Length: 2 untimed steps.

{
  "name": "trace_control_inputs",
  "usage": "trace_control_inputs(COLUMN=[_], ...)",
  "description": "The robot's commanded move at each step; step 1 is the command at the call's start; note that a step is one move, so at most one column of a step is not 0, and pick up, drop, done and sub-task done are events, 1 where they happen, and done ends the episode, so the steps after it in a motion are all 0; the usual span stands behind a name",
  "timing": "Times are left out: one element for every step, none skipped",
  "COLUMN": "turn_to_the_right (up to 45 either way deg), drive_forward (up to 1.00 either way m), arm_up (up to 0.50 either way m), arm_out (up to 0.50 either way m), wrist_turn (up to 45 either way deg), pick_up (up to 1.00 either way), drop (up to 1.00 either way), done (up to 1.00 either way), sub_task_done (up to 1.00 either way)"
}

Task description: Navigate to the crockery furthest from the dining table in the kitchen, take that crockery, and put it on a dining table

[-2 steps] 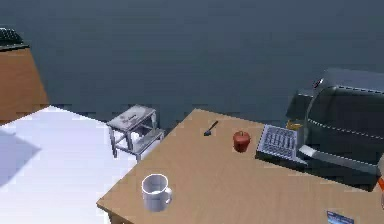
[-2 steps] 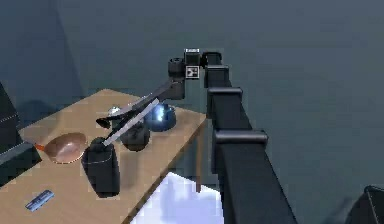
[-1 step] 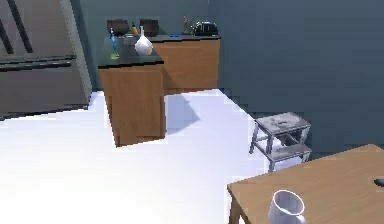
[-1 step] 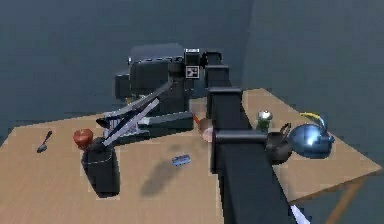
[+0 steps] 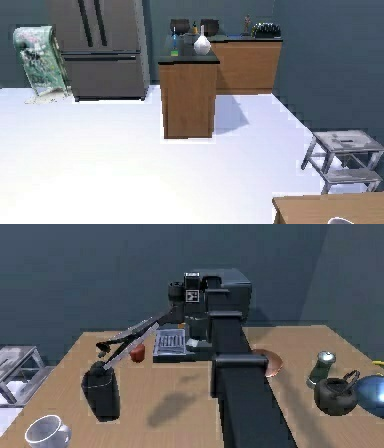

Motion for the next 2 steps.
trace_control_inputs(turn_to_the_right=[0.0, 0.0], drive_forward=[0.0, 0.0], arm_up=[0.0, 0.0], arm_out=[0.12, 0.0], wrist_turn=[0.0, 45.0], pick_up=[0.0, 0.0], drop=[0.0, 0.0], done=[0.0, 0.0], sub_task_done=[0.0, 0.0])
